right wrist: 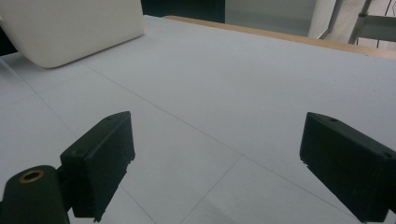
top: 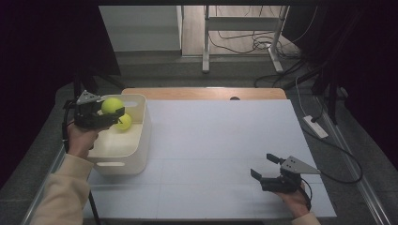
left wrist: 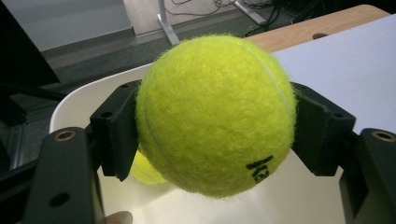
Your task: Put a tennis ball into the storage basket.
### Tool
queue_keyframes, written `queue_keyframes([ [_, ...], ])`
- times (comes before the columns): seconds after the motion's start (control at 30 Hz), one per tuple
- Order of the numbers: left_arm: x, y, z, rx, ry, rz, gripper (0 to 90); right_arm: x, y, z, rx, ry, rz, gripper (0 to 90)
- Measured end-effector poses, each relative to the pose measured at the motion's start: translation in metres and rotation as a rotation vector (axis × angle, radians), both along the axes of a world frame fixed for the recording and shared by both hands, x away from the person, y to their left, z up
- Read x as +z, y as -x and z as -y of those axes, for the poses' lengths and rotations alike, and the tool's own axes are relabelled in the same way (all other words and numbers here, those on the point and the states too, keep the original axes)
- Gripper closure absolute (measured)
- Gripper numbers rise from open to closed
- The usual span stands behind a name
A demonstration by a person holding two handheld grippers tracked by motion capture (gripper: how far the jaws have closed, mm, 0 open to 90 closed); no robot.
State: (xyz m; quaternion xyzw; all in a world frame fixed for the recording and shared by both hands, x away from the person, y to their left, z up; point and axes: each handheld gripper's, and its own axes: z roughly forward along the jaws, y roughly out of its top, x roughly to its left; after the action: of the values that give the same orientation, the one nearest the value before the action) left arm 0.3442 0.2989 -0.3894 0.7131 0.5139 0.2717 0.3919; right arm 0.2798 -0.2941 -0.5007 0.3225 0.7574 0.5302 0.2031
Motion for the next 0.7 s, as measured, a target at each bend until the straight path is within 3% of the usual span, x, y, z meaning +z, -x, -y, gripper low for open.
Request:
queue_keyframes([
  [0.27,-0.005,-0.006,-0.009,0.027,-0.013,-0.045,26.4,0.0,0.0,-0.001,-0.001,0.0,0.0,9.9],
  [0.7,-0.013,-0.014,-0.009,0.036,-0.041,-0.1,26.3,0.0,0.0,-0.001,-0.001,0.0,-0.001,9.8],
])
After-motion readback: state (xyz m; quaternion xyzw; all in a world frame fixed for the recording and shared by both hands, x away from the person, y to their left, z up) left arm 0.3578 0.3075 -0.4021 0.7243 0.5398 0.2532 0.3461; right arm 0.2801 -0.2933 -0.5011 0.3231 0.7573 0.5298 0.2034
